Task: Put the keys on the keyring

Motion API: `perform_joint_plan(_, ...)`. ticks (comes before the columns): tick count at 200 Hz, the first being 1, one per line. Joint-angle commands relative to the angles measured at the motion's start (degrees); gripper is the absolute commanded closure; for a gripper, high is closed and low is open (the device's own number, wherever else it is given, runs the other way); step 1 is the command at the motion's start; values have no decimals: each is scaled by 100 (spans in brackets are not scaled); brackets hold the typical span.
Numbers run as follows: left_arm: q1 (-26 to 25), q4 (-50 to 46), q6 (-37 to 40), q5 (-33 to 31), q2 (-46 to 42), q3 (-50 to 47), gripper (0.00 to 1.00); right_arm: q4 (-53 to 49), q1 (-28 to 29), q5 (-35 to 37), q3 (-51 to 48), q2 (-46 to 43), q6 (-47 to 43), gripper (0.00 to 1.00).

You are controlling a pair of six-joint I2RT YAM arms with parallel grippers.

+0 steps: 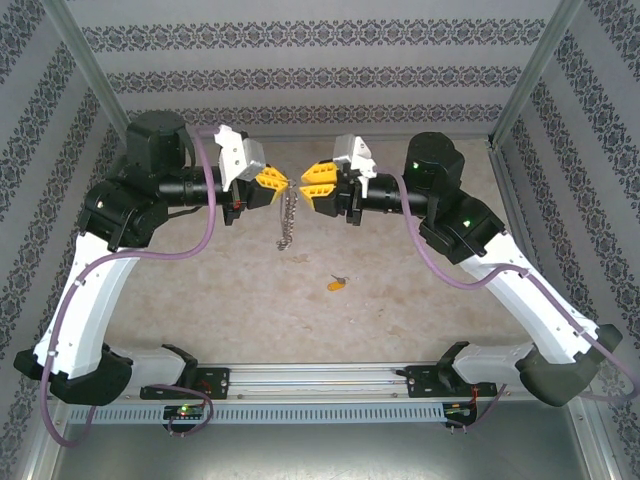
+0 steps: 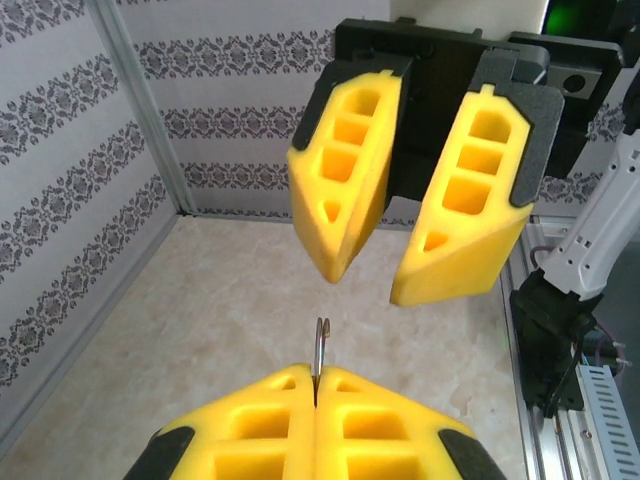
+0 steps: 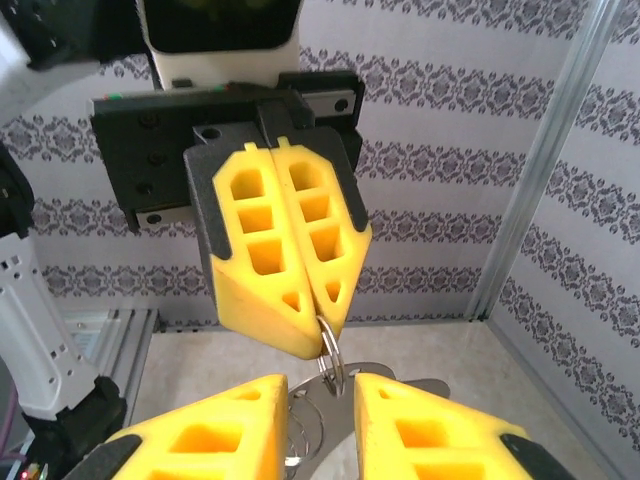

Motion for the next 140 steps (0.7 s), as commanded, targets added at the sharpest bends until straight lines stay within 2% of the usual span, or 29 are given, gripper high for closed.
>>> perform_joint_plan(1,-152,-411,360,-181,96,232,100,-328,127,81,201,124,-400,75)
perform_joint_plan(36,-261,-502,419,-216,190,316,100,-399,175,174,209,162,-508,79)
perform_joint_plan(63,-276,-536,465,-262,227,327,100,-486,177,196,252,175,-615,100)
perform_joint_plan(109,-282,-470,386,-205,233,332,100,-511,181,192,274,211,-714,100)
perform_joint_plan(129,-278,-385,245,41,254,296,77,-222,131,39,157,153,-564,100)
perform_joint_plan(140,-279,-297,153,193,257,253,72,66,57,-117,49,115,-354,100)
